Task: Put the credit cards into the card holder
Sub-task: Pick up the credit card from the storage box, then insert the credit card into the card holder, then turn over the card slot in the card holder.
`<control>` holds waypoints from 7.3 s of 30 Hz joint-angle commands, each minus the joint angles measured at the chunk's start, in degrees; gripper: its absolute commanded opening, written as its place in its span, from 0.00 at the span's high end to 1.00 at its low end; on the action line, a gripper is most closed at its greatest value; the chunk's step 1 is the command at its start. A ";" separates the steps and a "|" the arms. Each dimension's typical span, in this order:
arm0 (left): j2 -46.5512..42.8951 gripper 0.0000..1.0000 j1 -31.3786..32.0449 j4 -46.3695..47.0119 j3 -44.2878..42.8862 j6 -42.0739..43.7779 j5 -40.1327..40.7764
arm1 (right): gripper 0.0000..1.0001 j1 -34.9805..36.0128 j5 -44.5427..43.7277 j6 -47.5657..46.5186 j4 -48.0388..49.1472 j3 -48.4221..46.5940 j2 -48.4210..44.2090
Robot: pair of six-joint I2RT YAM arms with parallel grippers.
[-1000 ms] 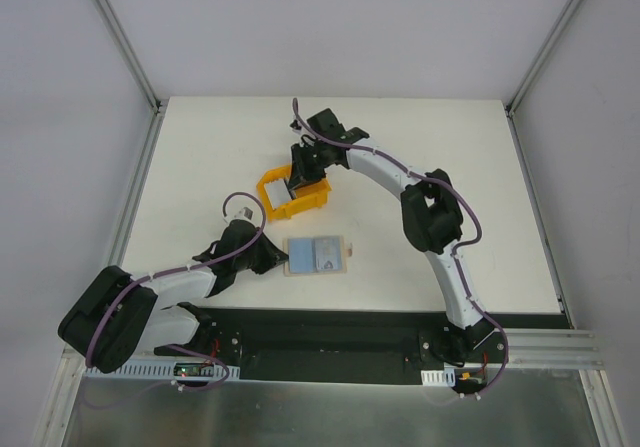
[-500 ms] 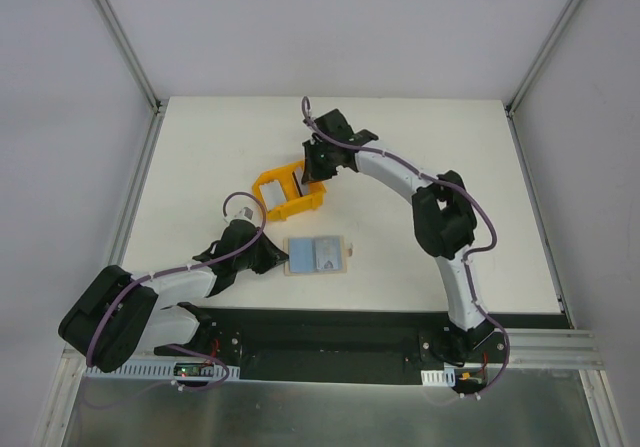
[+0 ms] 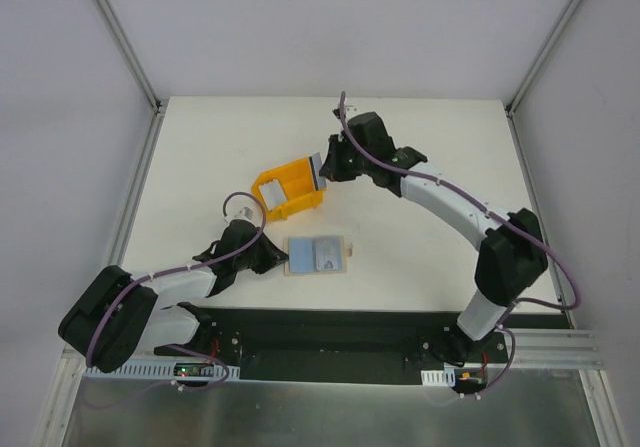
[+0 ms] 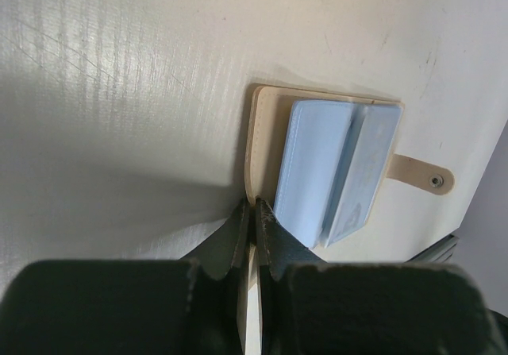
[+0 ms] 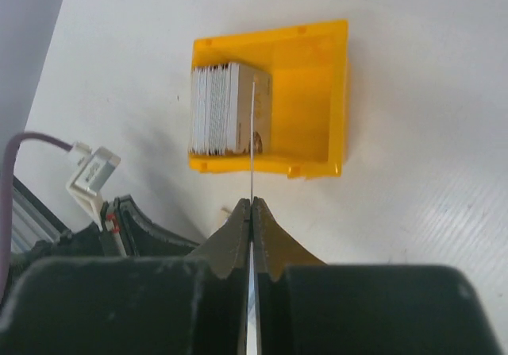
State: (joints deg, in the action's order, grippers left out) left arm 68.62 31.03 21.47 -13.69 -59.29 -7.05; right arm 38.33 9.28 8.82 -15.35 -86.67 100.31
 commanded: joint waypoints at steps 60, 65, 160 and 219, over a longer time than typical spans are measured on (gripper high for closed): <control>-1.21 1.00 -0.44 -3.37 0.95 0.05 0.02 | 0.99 5.19 4.78 28.54 39.88 52.22 -6.35; -0.77 1.00 -0.53 -3.19 0.95 0.05 -0.24 | 1.00 4.91 6.98 28.62 39.52 51.34 -4.61; -9.12 1.00 -0.44 -7.06 -2.57 3.48 -1.74 | 0.45 17.84 -2.96 11.48 10.61 26.12 -2.32; -11.23 1.00 -0.44 -6.18 -1.95 4.27 -2.27 | 0.55 16.78 -13.84 10.96 1.12 29.72 -9.17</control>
State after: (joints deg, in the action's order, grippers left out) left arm 58.30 31.00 14.61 -15.62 -54.72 -10.13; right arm 55.57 0.89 20.71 -9.08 -57.56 94.08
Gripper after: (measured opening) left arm 0.007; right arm 0.450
